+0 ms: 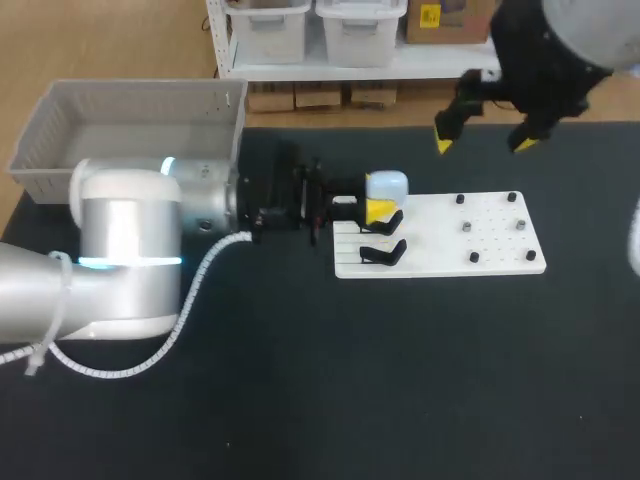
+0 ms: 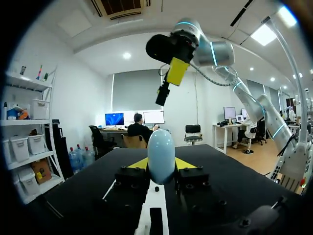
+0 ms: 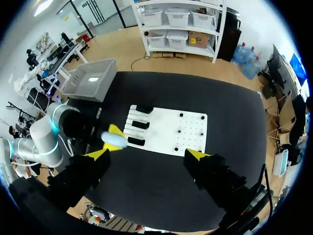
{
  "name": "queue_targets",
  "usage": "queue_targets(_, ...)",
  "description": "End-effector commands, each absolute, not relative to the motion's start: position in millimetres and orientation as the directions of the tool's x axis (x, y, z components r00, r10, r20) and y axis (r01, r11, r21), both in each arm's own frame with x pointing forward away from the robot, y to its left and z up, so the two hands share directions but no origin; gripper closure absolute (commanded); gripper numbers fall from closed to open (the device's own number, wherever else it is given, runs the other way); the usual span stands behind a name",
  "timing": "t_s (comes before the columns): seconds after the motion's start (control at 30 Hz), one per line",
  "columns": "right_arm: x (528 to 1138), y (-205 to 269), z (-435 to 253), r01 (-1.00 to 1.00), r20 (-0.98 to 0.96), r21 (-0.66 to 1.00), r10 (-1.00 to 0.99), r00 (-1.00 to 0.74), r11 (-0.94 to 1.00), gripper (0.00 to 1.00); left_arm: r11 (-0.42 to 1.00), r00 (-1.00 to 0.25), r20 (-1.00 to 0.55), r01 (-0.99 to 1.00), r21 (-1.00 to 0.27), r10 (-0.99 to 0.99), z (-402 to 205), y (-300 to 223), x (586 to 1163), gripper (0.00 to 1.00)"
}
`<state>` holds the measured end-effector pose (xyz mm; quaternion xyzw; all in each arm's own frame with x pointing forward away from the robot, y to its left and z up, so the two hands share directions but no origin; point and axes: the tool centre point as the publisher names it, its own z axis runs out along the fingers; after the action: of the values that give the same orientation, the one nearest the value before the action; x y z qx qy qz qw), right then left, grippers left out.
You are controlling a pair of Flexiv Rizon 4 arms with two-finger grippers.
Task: Pick up each earbud case from the left stands, insert the matching earbuds, close the lid, and place the case in the box.
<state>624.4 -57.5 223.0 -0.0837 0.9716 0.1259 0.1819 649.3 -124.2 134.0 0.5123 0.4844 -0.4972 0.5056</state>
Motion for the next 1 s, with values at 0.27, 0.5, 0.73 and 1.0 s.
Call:
queue_targets(0.27, 607.5, -62.1, 219.1, -0.207, -0.523, 0.215, -0.066, -0.850, 0.955, 0.00, 0.247, 0.116, -0.992, 0.961, 0.126, 0.055, 213.4, -8.2, 662.2, 1.00)
queue_targets(0.5, 607.5, -62.1, 219.1, -0.207, -0.523, 0.215, -0.066, -0.850, 0.955, 0.00, 0.408, 0.082, -0.983, 0.902, 0.143, 0.164, 216.6, 76.4, 714.1, 1.00)
queue_targets(0.73, 607.5, -62.1, 219.1, -0.207, -0.523, 0.215, -0.066, -0.850, 0.955, 0.00, 0.496, 0.019, -0.975, 0.859, 0.130, 0.224, 200.7, 143.0, 771.6, 1.00)
queue_targets(1.0, 607.5, -62.1, 219.1, -0.207, -0.523, 0.215, -0.066, -0.850, 0.955, 0.00, 0.535, -0.030, -0.968, 0.837, 0.111, 0.249, 189.7, 199.1, 836.1, 1.00)
